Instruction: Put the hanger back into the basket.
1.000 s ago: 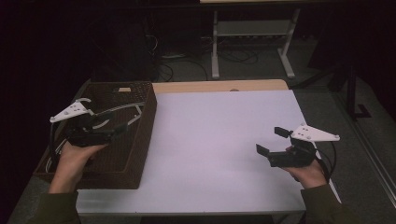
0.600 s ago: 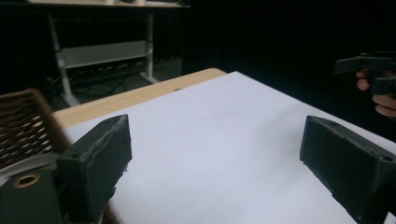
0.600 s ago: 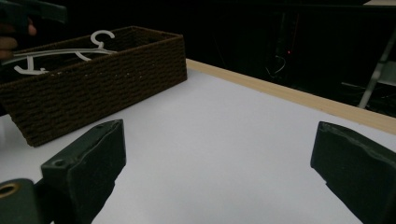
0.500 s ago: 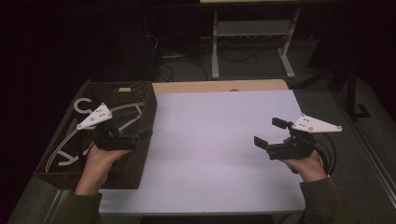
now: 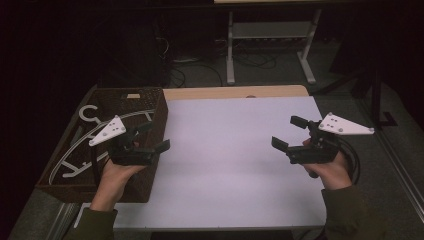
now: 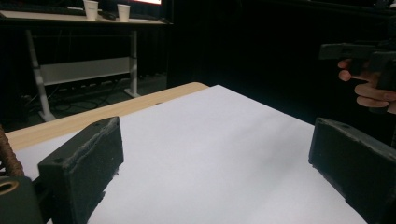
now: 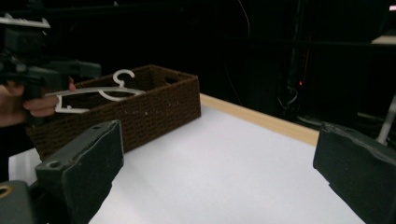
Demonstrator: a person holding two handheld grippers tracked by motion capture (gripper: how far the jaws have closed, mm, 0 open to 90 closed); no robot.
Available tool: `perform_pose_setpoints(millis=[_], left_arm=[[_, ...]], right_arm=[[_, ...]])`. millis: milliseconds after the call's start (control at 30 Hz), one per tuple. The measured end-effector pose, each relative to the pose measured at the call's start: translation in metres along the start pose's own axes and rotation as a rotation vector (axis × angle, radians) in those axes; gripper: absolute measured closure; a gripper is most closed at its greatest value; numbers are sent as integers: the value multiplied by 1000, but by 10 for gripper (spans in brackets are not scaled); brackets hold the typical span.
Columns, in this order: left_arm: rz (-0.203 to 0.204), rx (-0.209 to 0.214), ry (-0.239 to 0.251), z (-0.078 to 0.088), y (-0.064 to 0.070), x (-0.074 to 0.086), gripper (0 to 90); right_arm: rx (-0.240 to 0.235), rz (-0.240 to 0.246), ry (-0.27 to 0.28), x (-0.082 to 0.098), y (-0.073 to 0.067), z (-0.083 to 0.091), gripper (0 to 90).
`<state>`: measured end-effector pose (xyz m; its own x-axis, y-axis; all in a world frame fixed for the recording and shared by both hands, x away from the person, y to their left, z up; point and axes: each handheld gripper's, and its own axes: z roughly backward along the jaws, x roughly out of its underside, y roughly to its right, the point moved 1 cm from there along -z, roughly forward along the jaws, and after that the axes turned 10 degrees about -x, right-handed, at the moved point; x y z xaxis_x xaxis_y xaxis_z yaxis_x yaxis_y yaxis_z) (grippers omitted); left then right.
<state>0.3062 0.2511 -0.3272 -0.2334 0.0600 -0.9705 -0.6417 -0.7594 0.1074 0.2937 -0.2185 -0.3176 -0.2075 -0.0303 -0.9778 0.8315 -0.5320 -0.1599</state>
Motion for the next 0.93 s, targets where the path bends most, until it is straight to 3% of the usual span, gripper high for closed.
perform_pose_setpoints(millis=[933], left_arm=[[-6,5,19,2,3,4,16]], right_arm=[[11,8,-4,0,1,3,14]])
